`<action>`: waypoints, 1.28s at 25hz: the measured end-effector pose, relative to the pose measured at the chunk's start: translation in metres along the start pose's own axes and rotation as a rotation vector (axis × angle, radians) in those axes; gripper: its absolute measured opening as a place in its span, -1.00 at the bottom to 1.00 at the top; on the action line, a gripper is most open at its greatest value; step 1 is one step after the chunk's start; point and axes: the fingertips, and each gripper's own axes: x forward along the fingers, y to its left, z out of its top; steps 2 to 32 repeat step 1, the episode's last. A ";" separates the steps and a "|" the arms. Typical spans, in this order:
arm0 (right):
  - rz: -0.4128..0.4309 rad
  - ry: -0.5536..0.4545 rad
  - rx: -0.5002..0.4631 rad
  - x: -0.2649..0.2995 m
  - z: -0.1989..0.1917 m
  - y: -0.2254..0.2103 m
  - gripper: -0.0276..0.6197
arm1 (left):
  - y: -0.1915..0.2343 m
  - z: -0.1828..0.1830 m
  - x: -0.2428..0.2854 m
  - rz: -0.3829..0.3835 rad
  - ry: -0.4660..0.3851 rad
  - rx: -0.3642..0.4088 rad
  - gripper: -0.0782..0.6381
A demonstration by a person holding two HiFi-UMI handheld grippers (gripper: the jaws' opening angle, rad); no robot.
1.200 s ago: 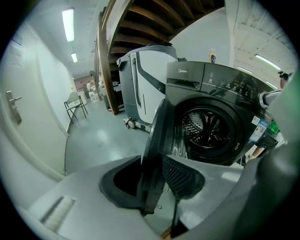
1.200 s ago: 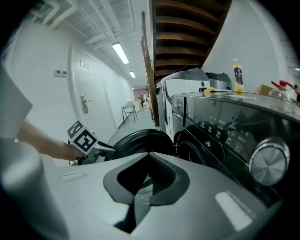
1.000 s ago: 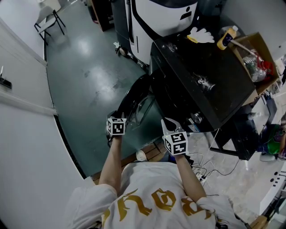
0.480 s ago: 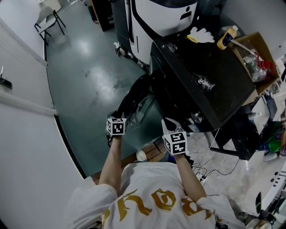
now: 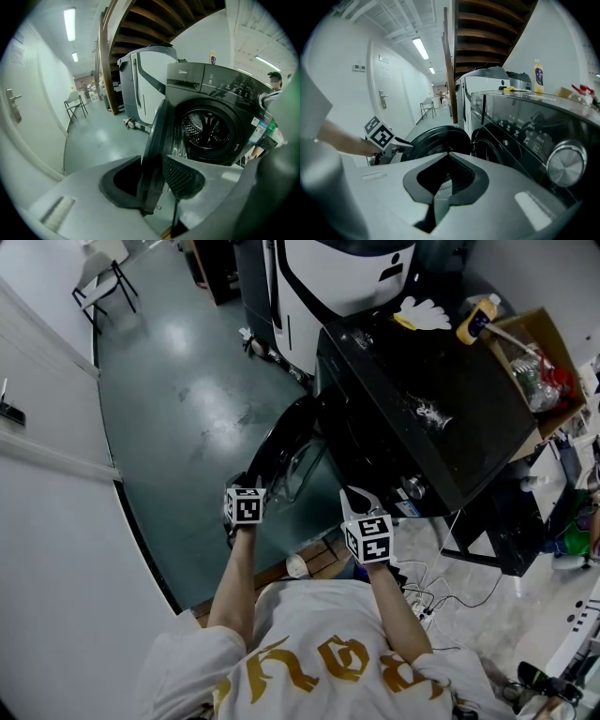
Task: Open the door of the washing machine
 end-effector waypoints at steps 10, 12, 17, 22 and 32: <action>-0.001 0.000 0.000 0.000 0.000 0.000 -0.88 | 0.000 0.000 0.000 0.000 0.000 -0.001 -0.40; -0.001 0.000 0.000 0.000 0.000 0.000 -0.88 | 0.000 0.000 0.000 0.000 0.000 -0.001 -0.40; -0.001 0.000 0.000 0.000 0.000 0.000 -0.88 | 0.000 0.000 0.000 0.000 0.000 -0.001 -0.40; -0.001 0.000 0.000 0.000 0.000 0.000 -0.88 | 0.000 0.000 0.000 0.000 0.000 -0.001 -0.40; -0.001 0.000 0.000 0.000 0.000 0.000 -0.88 | 0.000 0.000 0.000 0.000 0.000 -0.001 -0.40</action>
